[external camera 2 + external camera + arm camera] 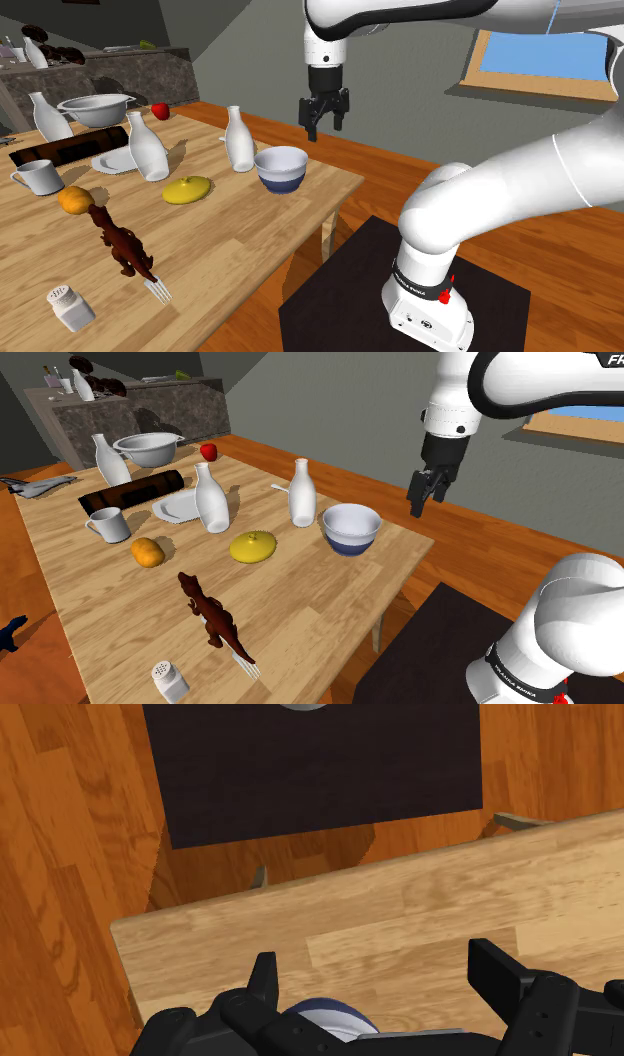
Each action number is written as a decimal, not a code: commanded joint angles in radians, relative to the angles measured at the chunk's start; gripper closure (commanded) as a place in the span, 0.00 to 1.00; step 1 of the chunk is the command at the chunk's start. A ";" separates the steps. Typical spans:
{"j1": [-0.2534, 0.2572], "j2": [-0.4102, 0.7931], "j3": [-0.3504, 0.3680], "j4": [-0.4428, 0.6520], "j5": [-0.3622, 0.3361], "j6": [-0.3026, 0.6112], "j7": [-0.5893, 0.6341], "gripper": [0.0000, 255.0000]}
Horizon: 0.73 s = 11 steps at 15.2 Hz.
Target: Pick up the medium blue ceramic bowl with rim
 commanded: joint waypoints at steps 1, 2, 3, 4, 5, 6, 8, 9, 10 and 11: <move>0.000 0.000 0.000 0.000 0.000 0.000 0.000 0.00; 0.000 0.038 0.010 0.006 -0.002 0.028 0.009 0.00; -0.001 0.077 0.020 0.014 -0.005 0.055 0.019 0.00; -0.002 0.117 0.029 0.024 -0.008 0.081 0.029 0.00; -0.004 0.157 0.039 0.035 -0.012 0.106 0.039 0.00; -0.005 0.198 0.048 0.047 -0.017 0.130 0.049 0.00; -0.010 0.281 0.067 0.076 -0.029 0.175 0.072 0.00; -0.012 0.323 0.076 0.092 -0.037 0.195 0.083 0.00; -0.015 0.365 0.084 0.110 -0.045 0.214 0.095 0.00; -0.017 0.407 0.093 0.129 -0.054 0.232 0.108 0.00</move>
